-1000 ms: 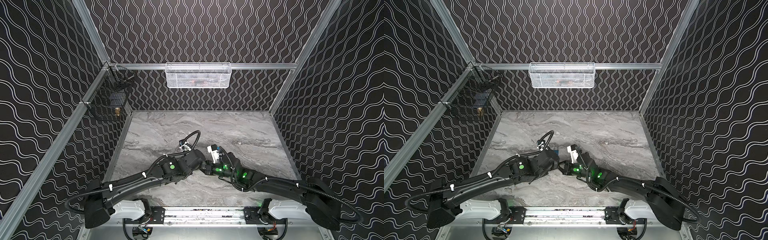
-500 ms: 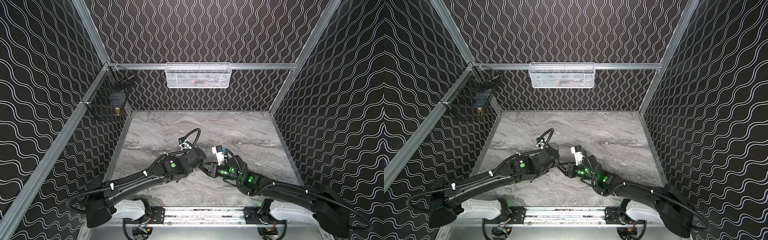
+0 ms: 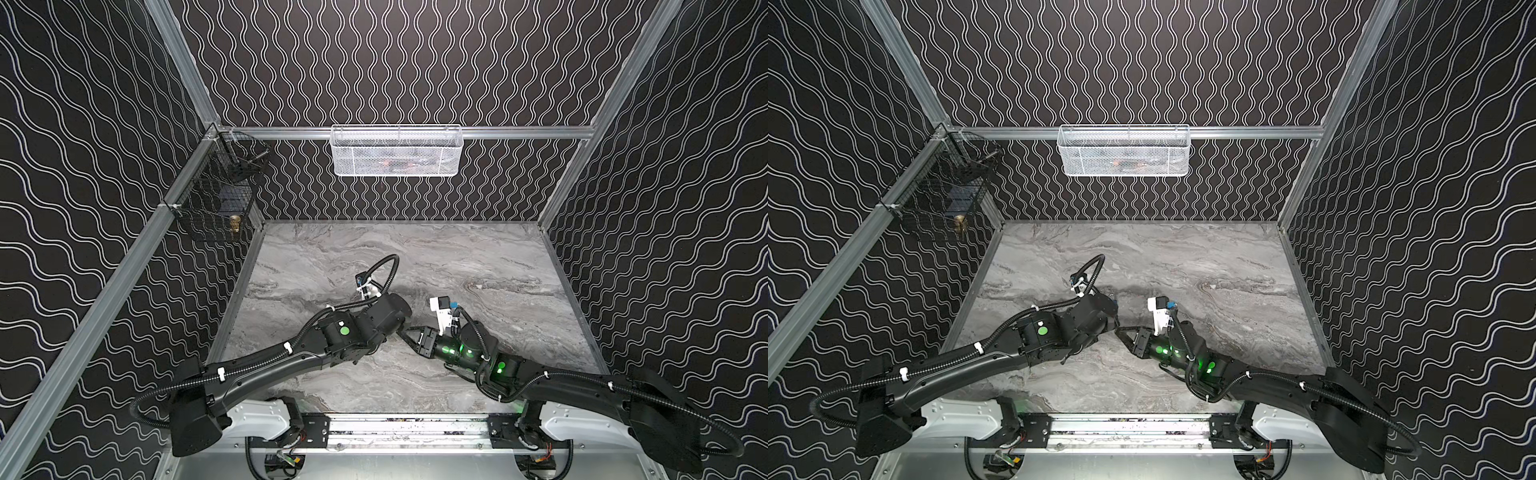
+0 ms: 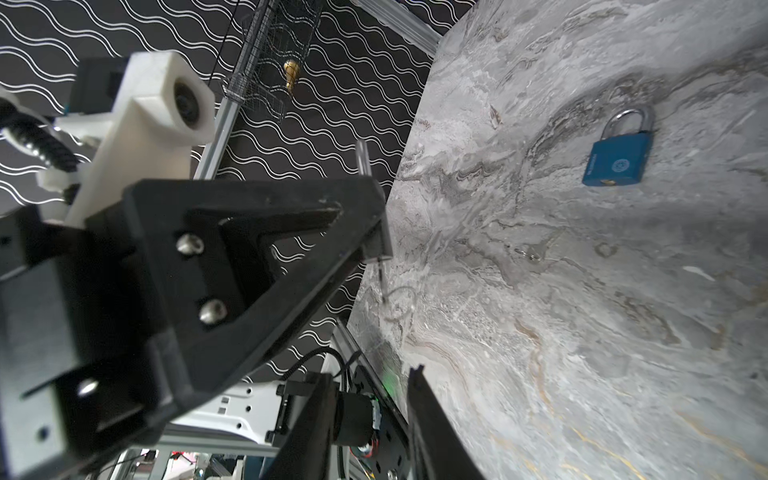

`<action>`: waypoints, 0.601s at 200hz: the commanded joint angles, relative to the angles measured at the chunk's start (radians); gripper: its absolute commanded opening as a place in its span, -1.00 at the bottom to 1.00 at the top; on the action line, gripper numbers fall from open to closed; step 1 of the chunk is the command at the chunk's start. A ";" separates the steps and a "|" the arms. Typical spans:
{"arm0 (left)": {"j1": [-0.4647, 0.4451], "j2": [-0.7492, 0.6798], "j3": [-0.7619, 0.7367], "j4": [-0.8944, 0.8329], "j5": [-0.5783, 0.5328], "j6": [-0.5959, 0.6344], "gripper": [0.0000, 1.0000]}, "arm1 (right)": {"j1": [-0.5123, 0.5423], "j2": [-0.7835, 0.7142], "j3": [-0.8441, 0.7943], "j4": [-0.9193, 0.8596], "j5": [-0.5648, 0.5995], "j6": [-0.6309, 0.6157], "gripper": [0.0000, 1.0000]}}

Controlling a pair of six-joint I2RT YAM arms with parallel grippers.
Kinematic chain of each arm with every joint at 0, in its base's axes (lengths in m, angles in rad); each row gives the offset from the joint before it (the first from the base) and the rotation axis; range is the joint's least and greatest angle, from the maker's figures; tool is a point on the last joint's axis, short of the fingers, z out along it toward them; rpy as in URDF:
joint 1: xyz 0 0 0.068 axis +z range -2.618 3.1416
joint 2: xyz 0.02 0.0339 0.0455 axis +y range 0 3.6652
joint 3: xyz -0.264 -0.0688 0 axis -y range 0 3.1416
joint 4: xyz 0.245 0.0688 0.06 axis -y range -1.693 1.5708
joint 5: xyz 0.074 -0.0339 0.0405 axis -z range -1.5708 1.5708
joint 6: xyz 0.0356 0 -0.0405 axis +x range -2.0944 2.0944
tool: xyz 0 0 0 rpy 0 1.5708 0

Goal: Unlock with the key

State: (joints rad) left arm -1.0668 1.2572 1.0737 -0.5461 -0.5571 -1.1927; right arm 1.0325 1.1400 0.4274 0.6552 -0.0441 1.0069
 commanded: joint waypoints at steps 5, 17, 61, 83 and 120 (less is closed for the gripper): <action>0.001 0.004 0.010 0.030 -0.026 0.021 -0.76 | 0.016 0.012 0.038 0.024 0.103 0.019 -0.44; 0.001 0.000 0.008 0.034 -0.025 0.021 -0.76 | 0.021 0.019 0.054 -0.011 0.140 0.018 -0.47; 0.001 -0.008 0.005 0.031 -0.028 0.027 -0.77 | 0.021 0.062 0.090 -0.003 0.162 -0.005 -0.59; 0.001 -0.010 0.005 0.030 -0.028 0.028 -0.77 | 0.021 0.080 0.085 0.020 0.164 0.007 -0.61; 0.001 -0.012 0.008 0.032 -0.036 0.035 -0.77 | 0.023 0.096 0.085 0.030 0.155 0.015 -0.69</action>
State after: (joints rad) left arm -1.0668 1.2503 1.0744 -0.5335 -0.5644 -1.1709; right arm 1.0519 1.2259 0.5106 0.6491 0.1032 1.0088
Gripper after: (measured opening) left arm 0.337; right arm 0.155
